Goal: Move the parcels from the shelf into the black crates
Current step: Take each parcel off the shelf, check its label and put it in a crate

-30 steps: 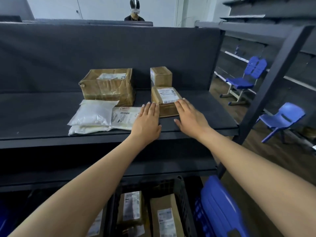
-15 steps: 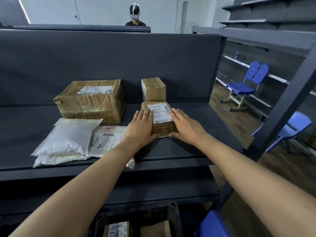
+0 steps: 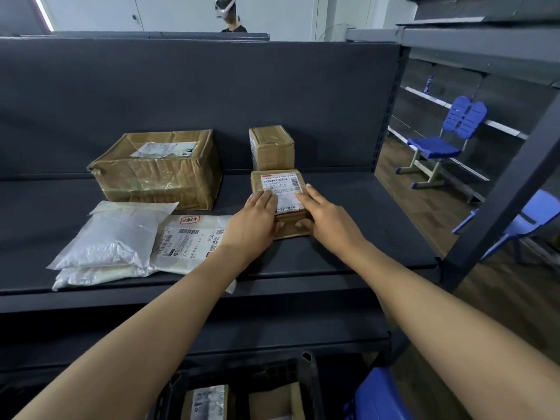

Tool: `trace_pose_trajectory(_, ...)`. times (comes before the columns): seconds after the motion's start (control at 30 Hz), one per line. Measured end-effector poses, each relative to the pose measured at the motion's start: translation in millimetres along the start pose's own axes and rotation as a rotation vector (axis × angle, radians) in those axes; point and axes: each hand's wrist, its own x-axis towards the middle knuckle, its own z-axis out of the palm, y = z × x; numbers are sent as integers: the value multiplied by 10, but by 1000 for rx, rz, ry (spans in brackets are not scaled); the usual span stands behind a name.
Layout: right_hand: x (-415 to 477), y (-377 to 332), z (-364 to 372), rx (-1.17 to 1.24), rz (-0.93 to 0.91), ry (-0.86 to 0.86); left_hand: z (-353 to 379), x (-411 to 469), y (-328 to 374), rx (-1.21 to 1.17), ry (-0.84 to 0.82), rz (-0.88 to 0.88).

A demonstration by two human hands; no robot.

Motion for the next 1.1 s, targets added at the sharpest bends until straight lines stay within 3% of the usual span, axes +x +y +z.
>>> trace_pose_trajectory(0.23,-272,-92,-110,-53,-36,40,-120,-216,120,-84,97,31)
trace_pose_trajectory(0.3,-373,-99,-186,-72,-41,83,-209,-305,120,-203,152,-46)
trace_pose_trajectory(0.4,-580,-127,-347,-88,-98,189,-351,-462,111,-415,160,-298)
trace_pose_trajectory(0.47,-731,-168,-453,-81,-175,266,-395,-574,103,-620,36,-495)
trace_pose_trajectory(0.53,-867,-222,-516,-90,-239,320,-438,-684,126,-984,-112,-669)
trace_pose_trajectory(0.6,-983,-295,-536,-115,-304,365,-473,-800,188,-1302,-209,-740)
trace_pose_trajectory(0.67,-1080,-393,-533,-135,-355,384,-485,-900,252,-1468,-214,-714)
trace_pose_trajectory(0.87,-1265,-690,-478,-95,-366,331,-624,-1252,237,-1523,-102,-698)
trace_pose_trajectory(1.1,-1438,-1304,-275,495,40,-19,-861,-1930,-94,-1418,19,-759)
